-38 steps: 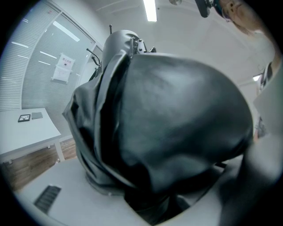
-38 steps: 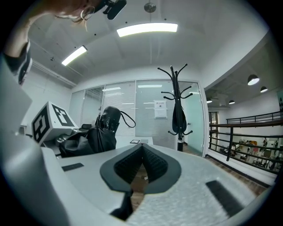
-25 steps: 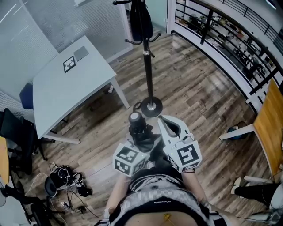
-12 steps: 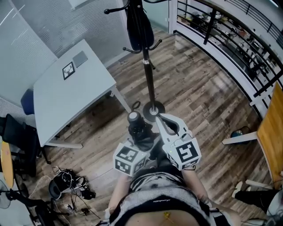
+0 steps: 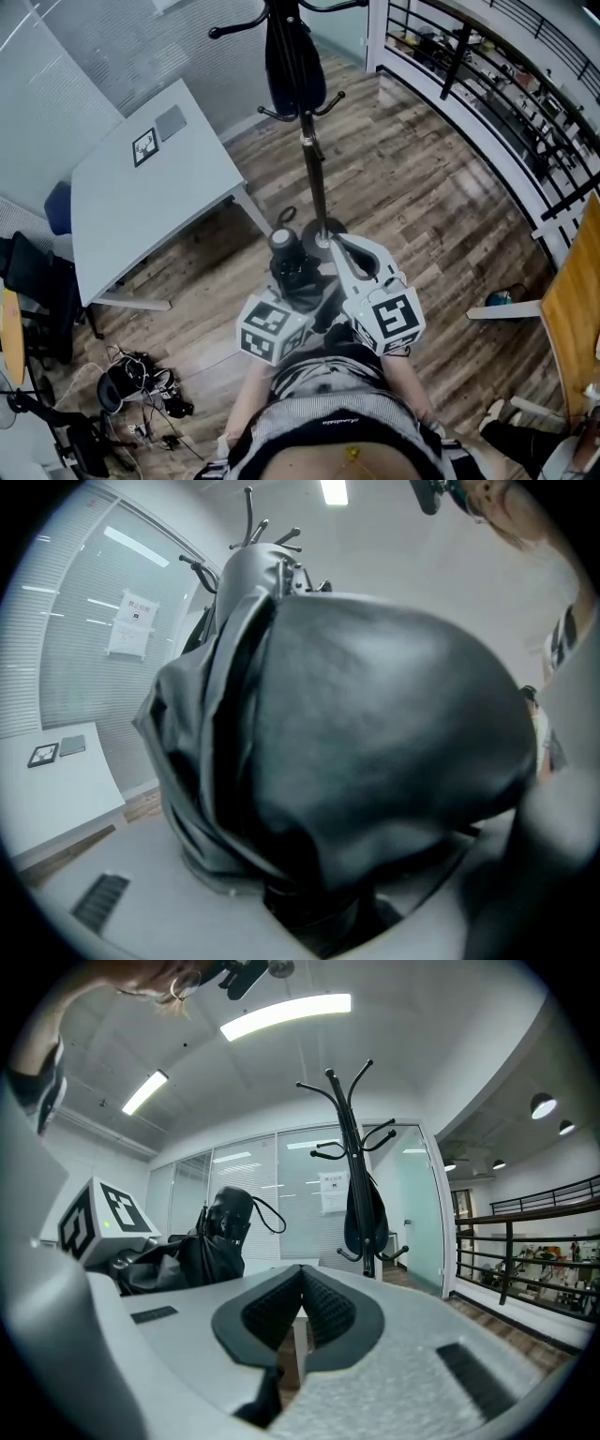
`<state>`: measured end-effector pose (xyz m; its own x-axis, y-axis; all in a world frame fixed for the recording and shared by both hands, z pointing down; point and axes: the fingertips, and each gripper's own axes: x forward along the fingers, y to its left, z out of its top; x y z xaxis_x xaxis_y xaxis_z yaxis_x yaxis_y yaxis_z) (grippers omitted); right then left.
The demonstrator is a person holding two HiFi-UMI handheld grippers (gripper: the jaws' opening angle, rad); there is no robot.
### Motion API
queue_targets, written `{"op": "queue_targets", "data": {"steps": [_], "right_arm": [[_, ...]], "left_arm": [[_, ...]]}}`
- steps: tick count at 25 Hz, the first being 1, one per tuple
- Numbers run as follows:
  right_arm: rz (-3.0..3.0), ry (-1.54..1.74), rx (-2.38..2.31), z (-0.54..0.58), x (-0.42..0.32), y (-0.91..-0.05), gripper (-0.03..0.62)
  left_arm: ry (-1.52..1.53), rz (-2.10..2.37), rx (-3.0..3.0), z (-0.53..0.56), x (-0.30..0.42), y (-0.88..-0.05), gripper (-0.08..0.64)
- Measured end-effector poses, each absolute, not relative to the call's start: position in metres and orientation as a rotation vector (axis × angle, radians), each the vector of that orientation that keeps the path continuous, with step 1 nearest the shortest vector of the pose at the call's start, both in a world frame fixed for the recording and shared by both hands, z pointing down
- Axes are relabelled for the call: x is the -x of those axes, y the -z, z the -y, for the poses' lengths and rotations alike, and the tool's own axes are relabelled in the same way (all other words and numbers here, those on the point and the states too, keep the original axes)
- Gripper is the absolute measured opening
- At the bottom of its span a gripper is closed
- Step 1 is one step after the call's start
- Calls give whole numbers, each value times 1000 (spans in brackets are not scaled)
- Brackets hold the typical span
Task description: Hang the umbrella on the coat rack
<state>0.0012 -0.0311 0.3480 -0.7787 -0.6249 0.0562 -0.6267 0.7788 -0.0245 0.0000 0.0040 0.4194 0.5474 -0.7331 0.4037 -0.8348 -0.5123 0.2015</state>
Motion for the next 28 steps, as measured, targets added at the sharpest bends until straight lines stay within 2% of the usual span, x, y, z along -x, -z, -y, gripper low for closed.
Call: {"op": "queue_targets", "data": {"steps": [28], "right_arm": [[2912,-126,-901,119,-16,-373,3]], "left_arm": [[-398,1319,-2335,79,-15,-447,249]]}}
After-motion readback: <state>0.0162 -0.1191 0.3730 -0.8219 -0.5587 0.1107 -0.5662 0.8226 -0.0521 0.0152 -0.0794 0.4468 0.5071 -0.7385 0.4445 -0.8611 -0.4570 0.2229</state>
